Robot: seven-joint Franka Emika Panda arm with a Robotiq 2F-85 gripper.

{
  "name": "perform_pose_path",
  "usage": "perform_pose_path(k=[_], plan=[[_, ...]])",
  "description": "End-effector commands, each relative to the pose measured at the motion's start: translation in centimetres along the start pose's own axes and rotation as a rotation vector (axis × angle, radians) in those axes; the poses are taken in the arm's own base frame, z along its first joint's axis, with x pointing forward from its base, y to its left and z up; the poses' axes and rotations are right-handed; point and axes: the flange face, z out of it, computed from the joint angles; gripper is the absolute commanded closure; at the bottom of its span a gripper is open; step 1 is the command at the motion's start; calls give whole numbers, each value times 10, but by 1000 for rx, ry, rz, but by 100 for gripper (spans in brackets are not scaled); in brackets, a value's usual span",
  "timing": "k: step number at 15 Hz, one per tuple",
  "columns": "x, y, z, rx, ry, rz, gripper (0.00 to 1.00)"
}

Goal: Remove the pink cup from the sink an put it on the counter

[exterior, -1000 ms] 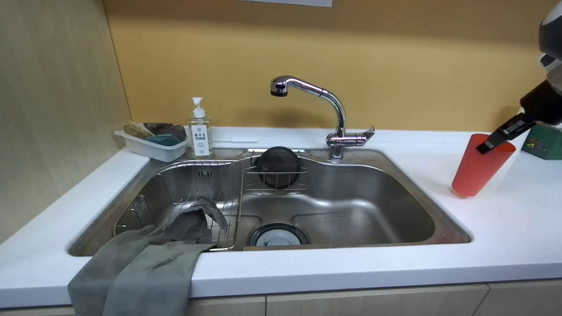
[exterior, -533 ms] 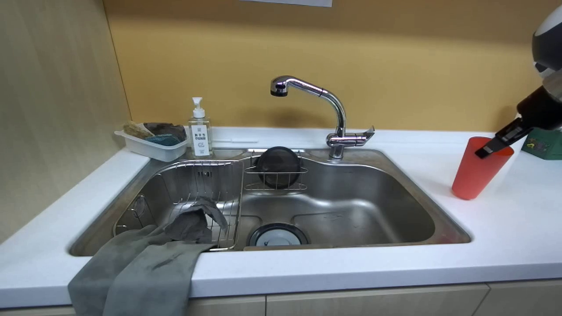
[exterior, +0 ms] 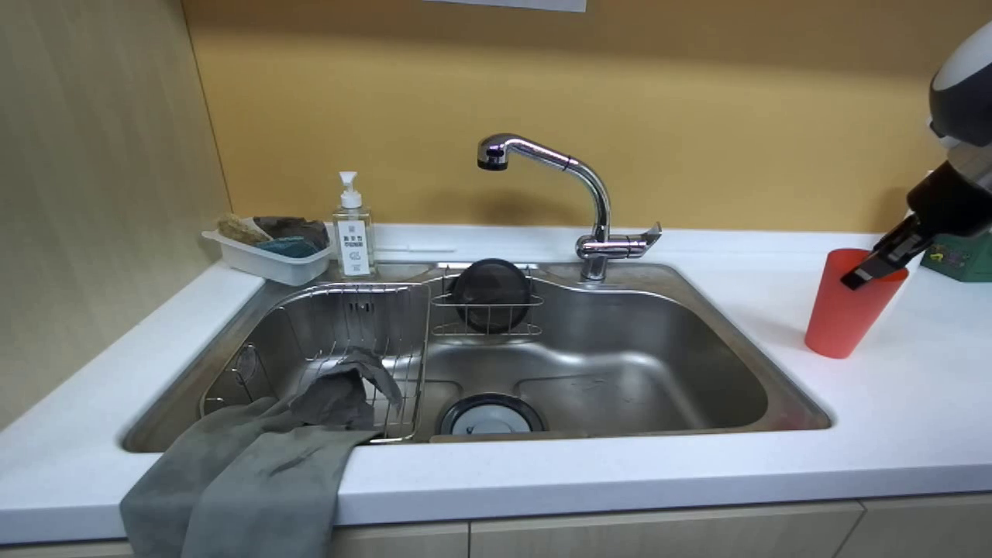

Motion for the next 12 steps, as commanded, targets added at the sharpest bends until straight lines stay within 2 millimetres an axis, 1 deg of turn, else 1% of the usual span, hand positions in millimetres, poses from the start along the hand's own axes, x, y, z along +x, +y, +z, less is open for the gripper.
perform_pose_path(k=[1, 3, 4, 6, 7, 8, 9, 10, 11, 12], plan=[[5, 0, -2, -13, -7, 53, 65], [9, 1, -5, -14, 7, 88, 53], [12, 2, -7, -15, 15, 104, 45], [21, 4, -12, -25, 40, 140, 33], [26, 6, -16, -33, 58, 157, 25], [32, 8, -20, -45, 78, 173, 19], [37, 10, -23, -60, 97, 186, 11], [42, 14, -27, -82, 110, 204, 5], [47, 17, -30, -102, 126, 226, 1], [52, 21, -34, -129, 139, 263, 0]])
